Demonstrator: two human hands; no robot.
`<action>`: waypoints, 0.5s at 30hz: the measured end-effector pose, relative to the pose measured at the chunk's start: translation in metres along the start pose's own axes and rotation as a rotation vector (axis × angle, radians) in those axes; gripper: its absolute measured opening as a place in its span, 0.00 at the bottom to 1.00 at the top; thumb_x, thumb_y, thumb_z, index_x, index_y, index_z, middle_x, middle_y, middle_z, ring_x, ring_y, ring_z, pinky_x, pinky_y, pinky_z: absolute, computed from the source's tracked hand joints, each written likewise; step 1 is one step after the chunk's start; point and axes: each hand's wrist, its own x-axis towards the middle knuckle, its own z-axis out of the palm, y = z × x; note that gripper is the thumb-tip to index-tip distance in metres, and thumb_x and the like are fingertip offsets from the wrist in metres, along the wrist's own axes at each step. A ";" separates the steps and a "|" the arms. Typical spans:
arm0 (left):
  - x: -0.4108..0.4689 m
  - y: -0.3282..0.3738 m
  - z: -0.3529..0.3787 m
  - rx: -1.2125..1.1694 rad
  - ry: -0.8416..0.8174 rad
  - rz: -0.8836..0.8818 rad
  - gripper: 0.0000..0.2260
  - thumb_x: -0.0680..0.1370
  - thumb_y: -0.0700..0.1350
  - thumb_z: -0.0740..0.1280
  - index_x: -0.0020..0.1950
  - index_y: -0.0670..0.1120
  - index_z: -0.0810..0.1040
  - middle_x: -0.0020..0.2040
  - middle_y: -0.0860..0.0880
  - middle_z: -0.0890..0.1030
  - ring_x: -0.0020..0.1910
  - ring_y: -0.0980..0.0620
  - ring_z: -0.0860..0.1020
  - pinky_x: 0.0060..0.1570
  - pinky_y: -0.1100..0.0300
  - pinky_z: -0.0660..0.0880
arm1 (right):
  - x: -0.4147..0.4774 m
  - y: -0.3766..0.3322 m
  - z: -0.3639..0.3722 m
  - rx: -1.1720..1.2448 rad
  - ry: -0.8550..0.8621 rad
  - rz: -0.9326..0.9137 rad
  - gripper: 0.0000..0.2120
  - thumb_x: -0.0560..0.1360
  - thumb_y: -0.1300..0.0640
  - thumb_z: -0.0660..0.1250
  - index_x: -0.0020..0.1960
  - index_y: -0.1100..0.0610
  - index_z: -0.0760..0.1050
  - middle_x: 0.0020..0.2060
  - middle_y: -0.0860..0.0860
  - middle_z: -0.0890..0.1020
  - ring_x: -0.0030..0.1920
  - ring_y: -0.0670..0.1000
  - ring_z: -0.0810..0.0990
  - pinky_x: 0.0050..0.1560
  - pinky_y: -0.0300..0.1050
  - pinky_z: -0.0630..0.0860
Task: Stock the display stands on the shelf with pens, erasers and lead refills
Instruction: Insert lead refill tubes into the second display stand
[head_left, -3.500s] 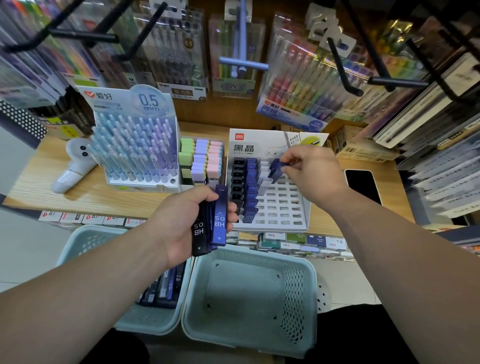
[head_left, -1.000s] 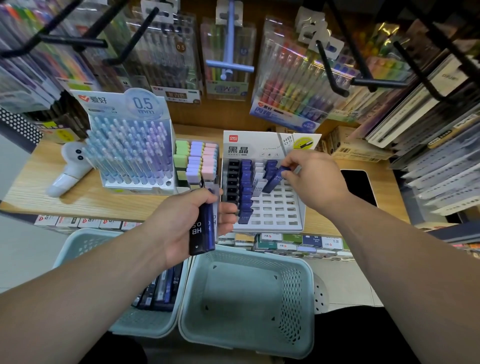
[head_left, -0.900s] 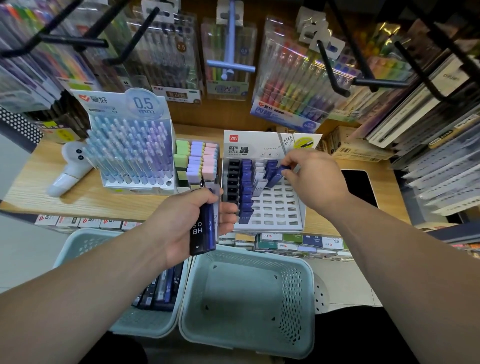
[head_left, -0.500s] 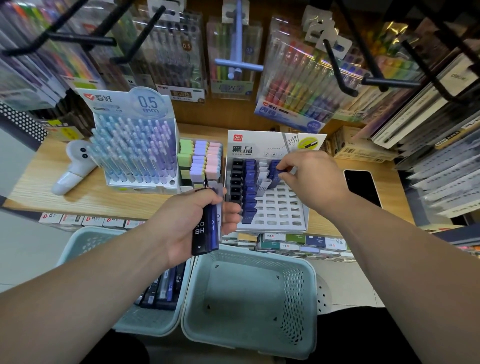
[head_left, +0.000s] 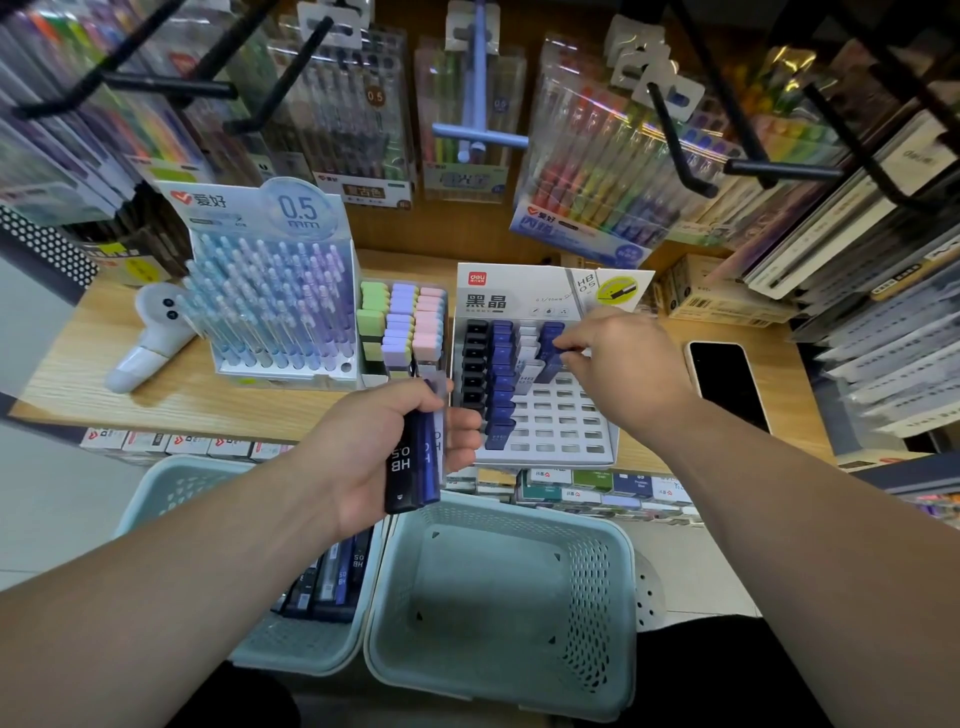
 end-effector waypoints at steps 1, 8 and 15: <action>-0.001 0.000 0.000 0.005 -0.004 0.002 0.10 0.80 0.36 0.61 0.58 0.40 0.78 0.48 0.37 0.86 0.38 0.46 0.84 0.35 0.57 0.82 | 0.000 0.000 0.001 -0.006 0.008 0.009 0.09 0.80 0.58 0.68 0.57 0.52 0.84 0.54 0.51 0.82 0.54 0.57 0.79 0.51 0.50 0.77; -0.004 -0.001 0.005 0.026 -0.089 0.005 0.10 0.82 0.36 0.60 0.61 0.38 0.76 0.49 0.38 0.86 0.42 0.44 0.86 0.41 0.54 0.84 | 0.002 -0.006 0.001 0.056 0.084 0.013 0.06 0.78 0.50 0.70 0.47 0.51 0.83 0.46 0.49 0.81 0.47 0.52 0.79 0.45 0.47 0.76; -0.007 -0.001 0.008 0.123 -0.169 0.039 0.10 0.81 0.35 0.61 0.57 0.36 0.81 0.50 0.38 0.85 0.39 0.47 0.85 0.40 0.57 0.83 | -0.009 -0.056 -0.027 0.838 -0.436 0.074 0.09 0.74 0.52 0.75 0.45 0.58 0.85 0.36 0.61 0.83 0.30 0.47 0.77 0.30 0.35 0.72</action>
